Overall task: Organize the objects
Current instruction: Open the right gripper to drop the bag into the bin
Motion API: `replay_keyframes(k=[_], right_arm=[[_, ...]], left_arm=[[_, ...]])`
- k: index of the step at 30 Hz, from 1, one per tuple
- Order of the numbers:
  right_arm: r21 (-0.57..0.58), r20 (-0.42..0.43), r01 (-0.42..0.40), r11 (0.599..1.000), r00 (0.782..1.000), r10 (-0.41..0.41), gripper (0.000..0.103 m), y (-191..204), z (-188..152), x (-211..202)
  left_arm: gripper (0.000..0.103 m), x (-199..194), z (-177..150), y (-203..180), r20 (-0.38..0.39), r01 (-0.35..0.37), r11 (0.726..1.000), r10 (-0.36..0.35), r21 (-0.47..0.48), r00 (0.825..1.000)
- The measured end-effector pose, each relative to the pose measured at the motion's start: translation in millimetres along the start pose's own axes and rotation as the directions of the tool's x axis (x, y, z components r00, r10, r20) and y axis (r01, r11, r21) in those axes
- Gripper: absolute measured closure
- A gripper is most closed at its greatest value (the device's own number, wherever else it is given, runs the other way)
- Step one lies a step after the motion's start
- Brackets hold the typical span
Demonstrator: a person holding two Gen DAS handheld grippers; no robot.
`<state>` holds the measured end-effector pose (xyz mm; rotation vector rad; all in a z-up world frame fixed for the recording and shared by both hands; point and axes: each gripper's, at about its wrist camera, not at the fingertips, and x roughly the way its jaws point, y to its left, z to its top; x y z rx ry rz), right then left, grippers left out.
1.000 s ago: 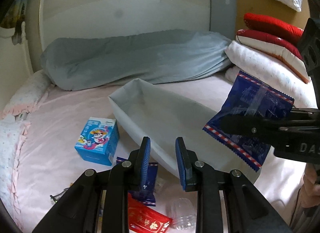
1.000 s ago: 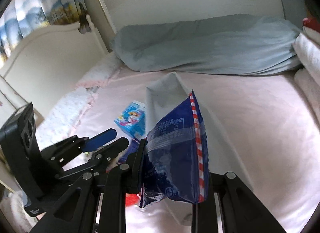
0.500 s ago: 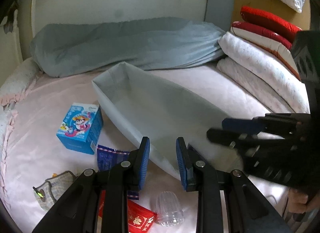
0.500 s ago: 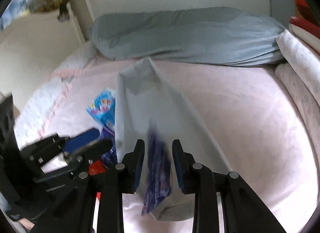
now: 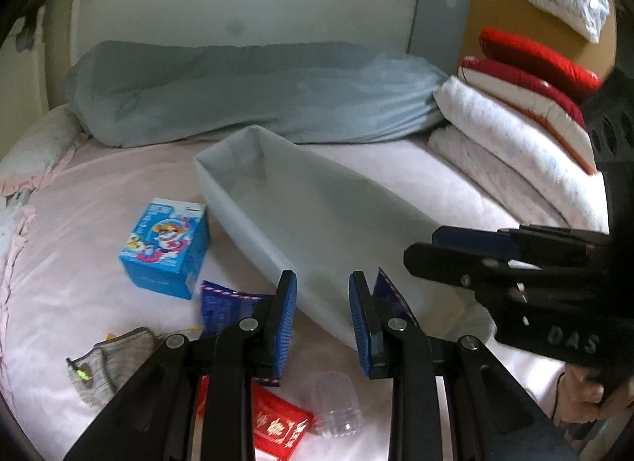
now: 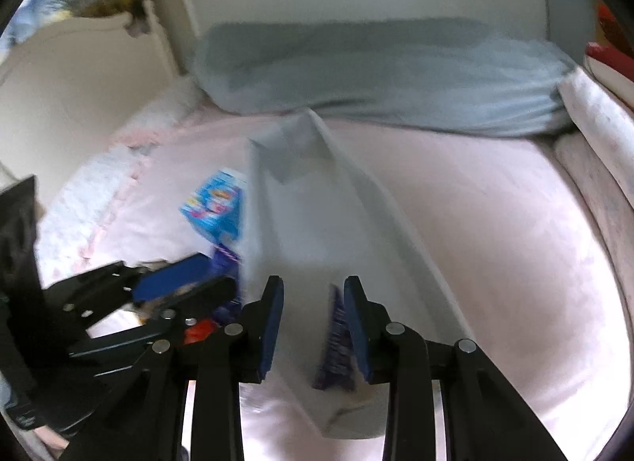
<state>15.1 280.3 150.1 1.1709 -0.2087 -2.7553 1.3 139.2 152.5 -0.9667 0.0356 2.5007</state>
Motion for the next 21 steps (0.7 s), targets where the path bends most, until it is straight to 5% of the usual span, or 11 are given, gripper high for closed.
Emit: replay_keyframes(k=[3,15,21], right_arm=[[-0.068,0.015,-0.031,0.997,0.999,0.032,0.067,22,-4,-3],[-0.182,-0.139,-0.091,0.979,0.988,0.066,0.067,82,-37,21],[-0.135,-0.277,-0.04,0.99,0.961,0.001,0.067,82,-58,42]], left_arm=[[0.066,-13,-1,16,0.025,-0.032,0.999,0.032,-0.027,0.999],[0.066,-31,-31,83,-0.045,-0.18,0.968,0.175,-0.176,0.984],[0.066,-33,-50,85,-0.125,-0.127,0.969,0.102,-0.213,0.987]])
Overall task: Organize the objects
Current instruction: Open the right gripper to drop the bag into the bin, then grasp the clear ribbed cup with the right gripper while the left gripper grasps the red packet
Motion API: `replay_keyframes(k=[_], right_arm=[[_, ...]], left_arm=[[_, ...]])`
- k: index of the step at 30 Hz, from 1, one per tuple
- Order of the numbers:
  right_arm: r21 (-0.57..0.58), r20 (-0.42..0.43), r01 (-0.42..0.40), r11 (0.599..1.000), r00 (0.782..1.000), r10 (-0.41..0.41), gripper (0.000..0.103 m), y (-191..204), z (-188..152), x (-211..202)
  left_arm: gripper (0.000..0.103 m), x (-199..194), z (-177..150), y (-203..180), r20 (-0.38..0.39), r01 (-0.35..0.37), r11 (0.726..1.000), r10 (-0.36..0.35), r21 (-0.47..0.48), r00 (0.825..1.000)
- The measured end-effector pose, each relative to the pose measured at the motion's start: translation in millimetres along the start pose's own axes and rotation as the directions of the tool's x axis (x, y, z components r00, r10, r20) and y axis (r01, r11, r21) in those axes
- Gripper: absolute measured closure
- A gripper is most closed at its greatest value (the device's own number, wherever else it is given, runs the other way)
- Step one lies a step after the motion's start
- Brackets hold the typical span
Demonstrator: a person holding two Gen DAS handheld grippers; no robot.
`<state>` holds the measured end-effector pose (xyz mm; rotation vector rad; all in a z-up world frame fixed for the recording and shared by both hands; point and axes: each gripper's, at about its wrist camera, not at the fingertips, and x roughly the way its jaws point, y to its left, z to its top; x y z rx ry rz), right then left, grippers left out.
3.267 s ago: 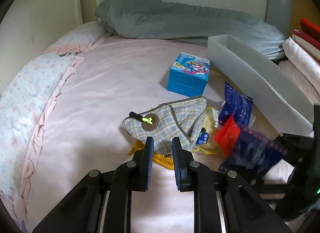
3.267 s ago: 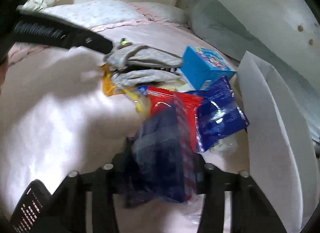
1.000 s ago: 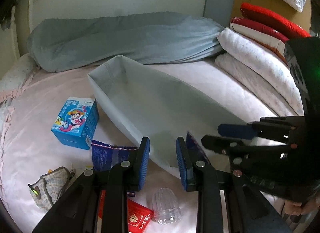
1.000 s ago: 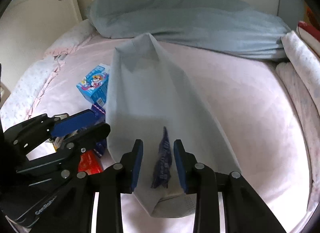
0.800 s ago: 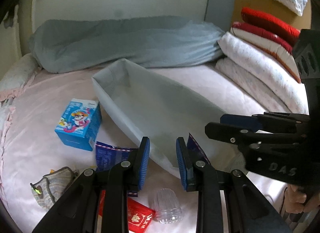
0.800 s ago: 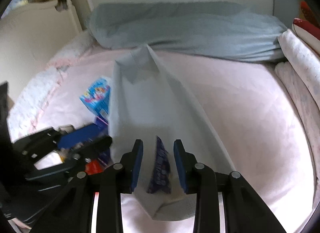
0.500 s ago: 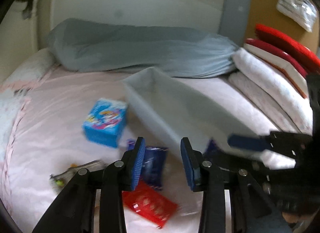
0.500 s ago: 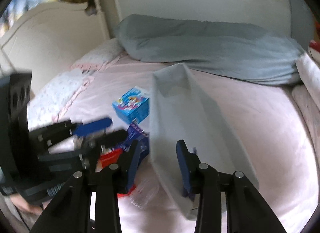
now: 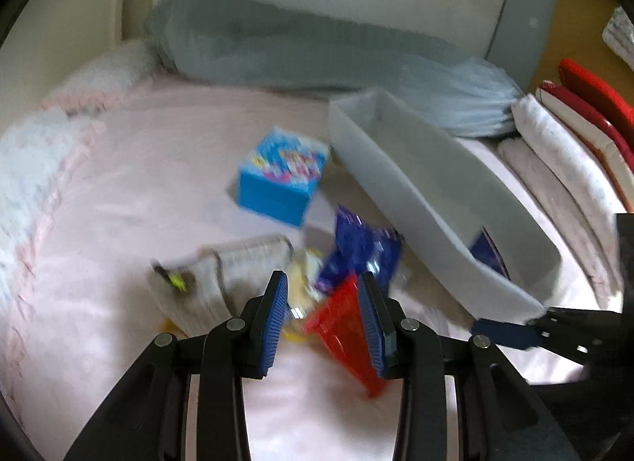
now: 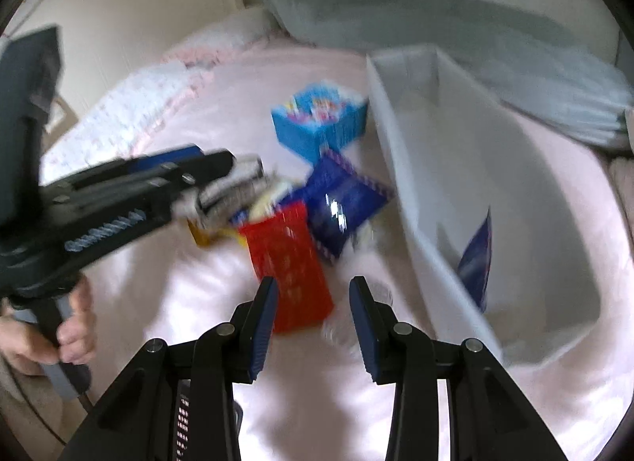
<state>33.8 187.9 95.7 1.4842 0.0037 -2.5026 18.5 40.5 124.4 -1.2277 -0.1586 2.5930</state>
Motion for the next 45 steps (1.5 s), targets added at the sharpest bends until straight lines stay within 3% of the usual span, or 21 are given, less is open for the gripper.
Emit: replay_keyframes(k=[2,4,8,12,14,18,21,26,30,31,34,40,45], right_arm=[[0.018,-0.051,0.006,1.0,0.999,-0.006,0.067,-4,-2,8],[0.04,-0.085,-0.006,0.999,0.996,0.009,0.067,-10,-8,14],[0.066,-0.095,0.002,0.998,0.995,0.004,0.067,-18,-10,22],[0.077,-0.124,-0.004,0.997,0.992,0.013,0.066,-17,-8,31],[0.072,-0.115,0.016,0.997,0.993,-0.007,0.06,-17,-7,36],[0.058,-0.099,0.061,0.996,0.994,-0.055,0.058,-20,-2,45],[0.077,-0.13,0.084,0.994,0.989,-0.073,0.058,-28,-4,54],[0.124,-0.206,0.028,0.992,0.979,-0.002,0.06,-37,-12,66],[0.011,-0.169,0.079,0.997,0.983,-0.076,0.06,-21,-16,61],[-0.004,-0.162,0.088,0.996,0.983,-0.087,0.06,-19,-17,60],[-0.038,-0.148,0.075,0.996,0.986,-0.08,0.06,-15,-19,56],[-0.103,-0.058,0.088,0.991,0.994,-0.094,0.06,-6,-17,33],[-0.134,0.021,0.086,0.987,0.996,-0.084,0.06,5,-17,15]], left_arm=[[0.066,10,-8,2,-0.099,0.076,0.996,-0.079,-0.037,0.992],[0.066,14,-19,6,-0.143,0.126,0.99,-0.135,-0.071,0.98],[0.066,28,-38,12,-0.204,0.142,0.986,-0.158,-0.093,0.966],[0.066,52,-47,19,-0.296,0.172,0.965,-0.225,-0.196,0.928],[0.066,61,-49,24,-0.305,0.208,0.939,-0.291,-0.275,0.907],[0.066,71,-47,29,-0.277,0.248,0.898,-0.358,-0.363,0.892],[0.066,82,-49,29,-0.291,0.223,0.897,-0.346,-0.382,0.892],[0.066,89,-45,12,-0.289,0.228,0.918,-0.326,-0.324,0.9],[0.068,88,-42,1,-0.261,0.229,0.921,-0.316,-0.316,0.912],[0.078,88,-42,0,-0.251,0.239,0.916,-0.326,-0.321,0.912],[0.088,78,-36,-5,-0.198,0.278,0.906,-0.35,-0.318,0.916],[0.09,47,-28,-24,-0.116,0.283,0.929,-0.317,-0.238,0.942],[0.09,38,-16,-16,-0.074,0.267,0.938,-0.289,-0.222,0.954]])
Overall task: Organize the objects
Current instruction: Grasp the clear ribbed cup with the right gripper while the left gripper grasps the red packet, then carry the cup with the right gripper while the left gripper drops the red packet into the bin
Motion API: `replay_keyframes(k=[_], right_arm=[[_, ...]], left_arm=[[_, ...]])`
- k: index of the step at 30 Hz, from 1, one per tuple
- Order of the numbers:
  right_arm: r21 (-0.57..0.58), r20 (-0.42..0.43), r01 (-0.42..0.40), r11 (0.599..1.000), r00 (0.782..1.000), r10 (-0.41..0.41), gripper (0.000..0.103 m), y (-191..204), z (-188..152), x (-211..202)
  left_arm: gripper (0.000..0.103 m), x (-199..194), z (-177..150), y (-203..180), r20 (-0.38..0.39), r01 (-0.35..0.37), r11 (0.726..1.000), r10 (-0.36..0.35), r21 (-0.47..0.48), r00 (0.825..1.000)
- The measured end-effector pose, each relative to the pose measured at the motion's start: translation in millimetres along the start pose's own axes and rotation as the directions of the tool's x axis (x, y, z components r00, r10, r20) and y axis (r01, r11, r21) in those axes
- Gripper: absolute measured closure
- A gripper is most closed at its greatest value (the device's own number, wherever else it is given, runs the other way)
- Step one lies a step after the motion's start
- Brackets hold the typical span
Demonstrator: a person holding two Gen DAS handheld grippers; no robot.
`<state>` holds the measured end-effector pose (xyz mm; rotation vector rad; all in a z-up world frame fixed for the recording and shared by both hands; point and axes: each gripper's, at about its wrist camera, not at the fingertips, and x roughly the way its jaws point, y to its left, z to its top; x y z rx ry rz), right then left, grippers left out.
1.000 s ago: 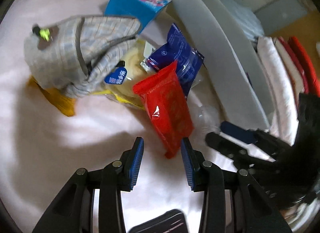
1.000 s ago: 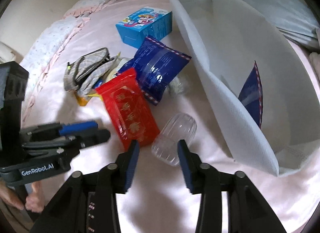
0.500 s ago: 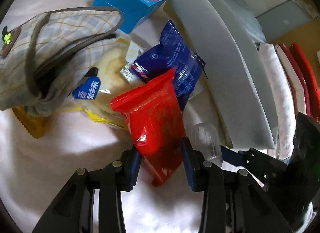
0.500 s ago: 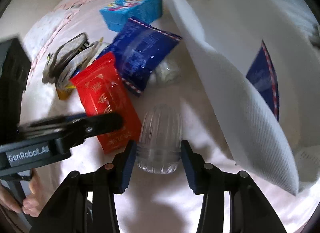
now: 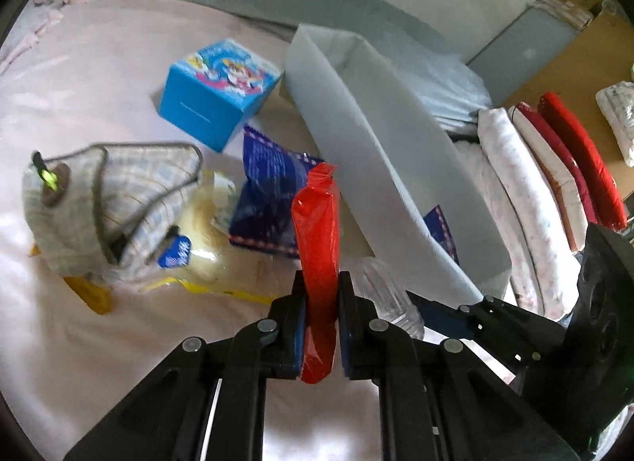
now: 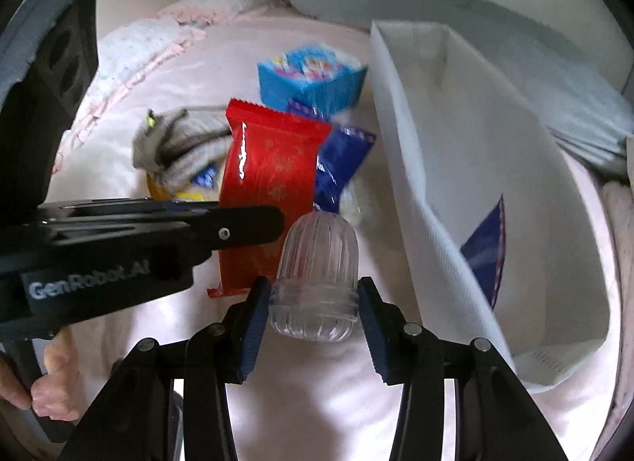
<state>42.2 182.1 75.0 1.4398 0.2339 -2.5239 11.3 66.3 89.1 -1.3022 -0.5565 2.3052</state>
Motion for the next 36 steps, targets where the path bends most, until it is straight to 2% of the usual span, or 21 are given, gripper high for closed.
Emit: replay_keyframes(k=[6,12,17,21,25,30,33,36], right_arm=[[-0.017,0.017,0.008,1.0,1.0,-0.008,0.06,11,6,-4],[-0.001,0.035,-0.02,1.0,0.999,0.02,0.06,-8,19,-12],[0.015,0.089,-0.052,0.999,0.995,0.051,0.06,-14,26,-25],[0.022,0.119,-0.07,0.997,0.991,0.066,0.06,-18,28,-39],[0.036,0.148,-0.096,0.995,0.985,0.09,0.06,-26,31,-56],[0.054,0.184,-0.074,0.996,0.981,0.063,0.06,-38,36,-73],[0.094,0.194,-0.063,0.994,0.98,0.044,0.06,-51,39,-81],[0.145,0.191,-0.055,0.988,0.981,0.026,0.06,-67,40,-84]], left_arm=[[0.09,-1,4,15,0.014,0.009,0.999,-0.009,-0.04,1.0],[0.09,-22,11,14,0.071,0.018,1.0,-0.019,0.012,0.997],[0.09,-35,28,2,0.145,0.028,0.999,-0.034,0.043,0.989],[0.09,-45,41,-4,0.175,0.099,0.995,-0.099,0.01,0.98],[0.09,-48,51,-13,0.191,0.141,0.99,-0.144,0.029,0.971],[0.09,-45,65,-25,0.168,0.209,0.976,-0.216,0.057,0.962],[0.09,-44,70,-36,0.157,0.226,0.969,-0.24,0.103,0.958],[0.09,-36,74,-47,0.114,0.236,0.962,-0.252,0.141,0.961]])
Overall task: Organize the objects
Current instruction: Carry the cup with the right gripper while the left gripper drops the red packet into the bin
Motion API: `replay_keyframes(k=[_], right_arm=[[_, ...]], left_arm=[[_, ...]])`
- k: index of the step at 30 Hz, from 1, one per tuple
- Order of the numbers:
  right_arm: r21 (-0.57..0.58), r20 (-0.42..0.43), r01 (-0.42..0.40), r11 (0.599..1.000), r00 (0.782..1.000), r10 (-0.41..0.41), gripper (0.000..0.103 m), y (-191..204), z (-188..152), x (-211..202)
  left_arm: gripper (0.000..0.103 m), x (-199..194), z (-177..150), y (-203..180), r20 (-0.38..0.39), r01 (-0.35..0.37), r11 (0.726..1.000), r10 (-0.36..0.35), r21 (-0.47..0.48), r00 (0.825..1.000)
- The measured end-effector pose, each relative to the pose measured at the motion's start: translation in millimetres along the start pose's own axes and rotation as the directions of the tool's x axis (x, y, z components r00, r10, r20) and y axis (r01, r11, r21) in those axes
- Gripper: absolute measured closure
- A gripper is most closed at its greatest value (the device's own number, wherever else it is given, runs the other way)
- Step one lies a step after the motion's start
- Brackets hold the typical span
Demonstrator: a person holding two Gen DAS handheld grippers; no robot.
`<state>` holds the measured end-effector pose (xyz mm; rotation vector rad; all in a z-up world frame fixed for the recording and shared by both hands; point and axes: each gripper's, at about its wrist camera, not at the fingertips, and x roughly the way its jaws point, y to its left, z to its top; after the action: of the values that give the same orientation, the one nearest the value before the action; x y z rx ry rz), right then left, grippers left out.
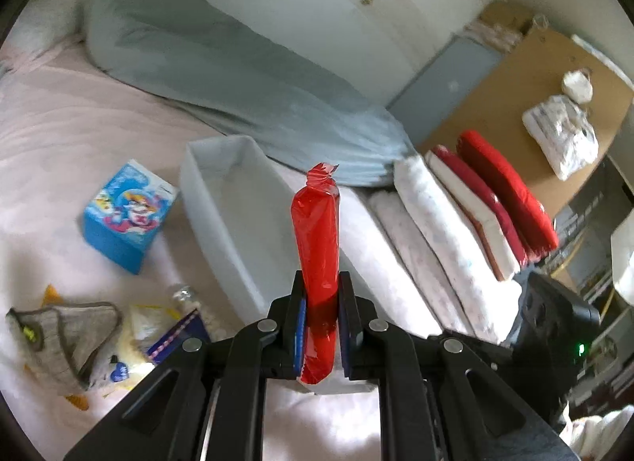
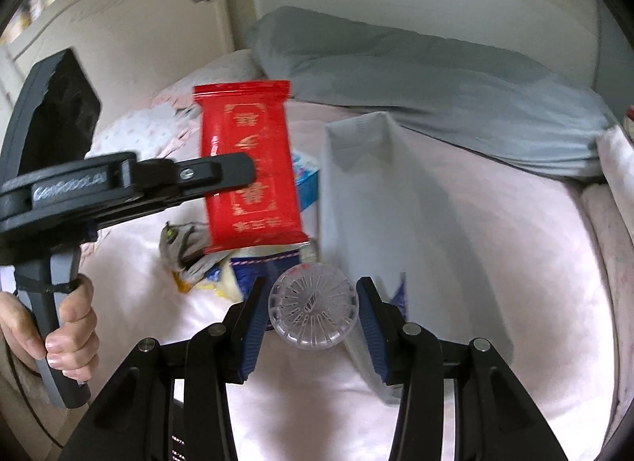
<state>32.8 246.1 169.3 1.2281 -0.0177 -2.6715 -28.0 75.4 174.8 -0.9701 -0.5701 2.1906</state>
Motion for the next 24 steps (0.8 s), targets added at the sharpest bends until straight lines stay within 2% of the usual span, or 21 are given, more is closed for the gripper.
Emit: replay_keyframes(k=[3,7,10,14,20,24], right_arm=[[0.053,-0.015,0.023,0.998,1.0,-0.022,0.06,-16,-1,0],[0.081,-0.02,0.036,0.996,0.999,-0.035,0.06,-27,-3,-5],[0.084,-0.004,0.056,0.995,0.998,-0.056,0.06,-33,-4,-12],[0.091,-0.002,0.07,0.993,0.998,-0.07,0.06,-40,-6,-16],[0.11,-0.026,0.095,0.989,0.995,-0.093,0.06,-48,-5,-15],[0.07,-0.025,0.156,0.985,0.988,-0.154,0.06,-45,-7,-9]], left_arm=[[0.09,13,1,-7,-0.034,0.012,1.0,-0.011,0.024,0.999],[0.09,31,3,-19,-0.056,0.063,0.997,-0.06,0.044,0.997],[0.09,47,-2,-27,-0.077,0.063,0.995,-0.057,0.076,0.995],[0.09,68,-7,-23,-0.119,0.078,0.996,-0.072,0.046,0.99],[0.09,90,-8,-19,-0.139,0.091,0.996,-0.09,0.006,0.986],[0.09,107,-22,-13,-0.225,0.068,0.997,-0.071,-0.02,0.972]])
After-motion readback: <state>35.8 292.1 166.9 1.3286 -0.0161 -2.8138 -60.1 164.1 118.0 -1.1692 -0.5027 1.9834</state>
